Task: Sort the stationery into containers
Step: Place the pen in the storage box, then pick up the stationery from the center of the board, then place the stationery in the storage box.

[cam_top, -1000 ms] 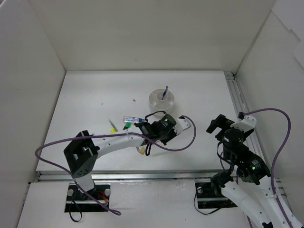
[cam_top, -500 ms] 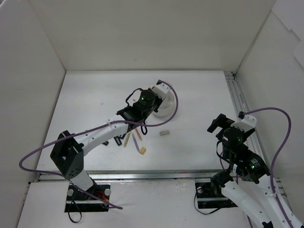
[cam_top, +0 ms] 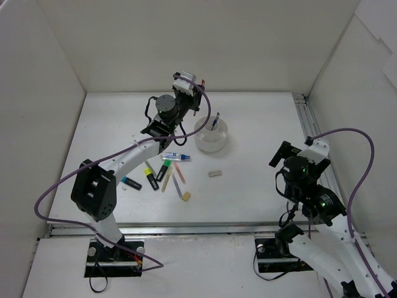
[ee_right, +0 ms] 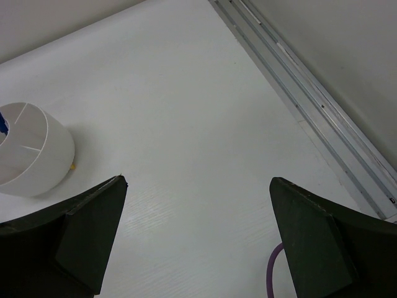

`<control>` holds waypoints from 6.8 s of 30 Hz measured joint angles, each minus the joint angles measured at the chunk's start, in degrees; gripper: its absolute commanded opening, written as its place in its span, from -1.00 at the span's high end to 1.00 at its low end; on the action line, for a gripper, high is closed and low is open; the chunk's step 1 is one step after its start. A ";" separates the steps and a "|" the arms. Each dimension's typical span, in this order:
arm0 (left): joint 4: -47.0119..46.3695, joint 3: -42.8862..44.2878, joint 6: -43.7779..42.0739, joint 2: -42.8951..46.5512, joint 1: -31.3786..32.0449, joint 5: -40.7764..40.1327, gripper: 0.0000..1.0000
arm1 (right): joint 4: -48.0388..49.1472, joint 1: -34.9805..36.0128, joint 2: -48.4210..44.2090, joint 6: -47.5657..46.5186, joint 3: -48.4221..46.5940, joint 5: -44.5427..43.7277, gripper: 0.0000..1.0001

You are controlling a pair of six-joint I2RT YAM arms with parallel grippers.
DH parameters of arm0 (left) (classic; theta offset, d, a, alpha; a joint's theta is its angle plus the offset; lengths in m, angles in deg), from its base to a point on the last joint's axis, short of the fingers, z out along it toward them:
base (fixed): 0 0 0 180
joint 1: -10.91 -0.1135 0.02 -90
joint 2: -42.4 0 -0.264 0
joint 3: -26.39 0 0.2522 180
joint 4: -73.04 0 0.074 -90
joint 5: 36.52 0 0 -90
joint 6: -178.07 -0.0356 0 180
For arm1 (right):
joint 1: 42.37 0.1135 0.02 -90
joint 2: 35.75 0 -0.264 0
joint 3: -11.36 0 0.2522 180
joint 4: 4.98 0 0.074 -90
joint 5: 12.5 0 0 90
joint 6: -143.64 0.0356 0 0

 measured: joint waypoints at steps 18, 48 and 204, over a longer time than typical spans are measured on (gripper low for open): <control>-9.97 10.23 7.56 -18.40 -0.15 8.41 1.00 | -0.02 -0.68 1.95 -0.70 -0.24 -2.32 -0.96; -15.91 7.63 9.35 -25.92 -0.15 6.40 1.00 | 0.00 -1.46 4.59 -1.95 -0.79 -2.73 -0.96; 50.25 -36.41 15.89 54.34 2.51 -27.65 -0.99 | 46.12 3.13 73.79 -34.49 -31.10 54.73 0.65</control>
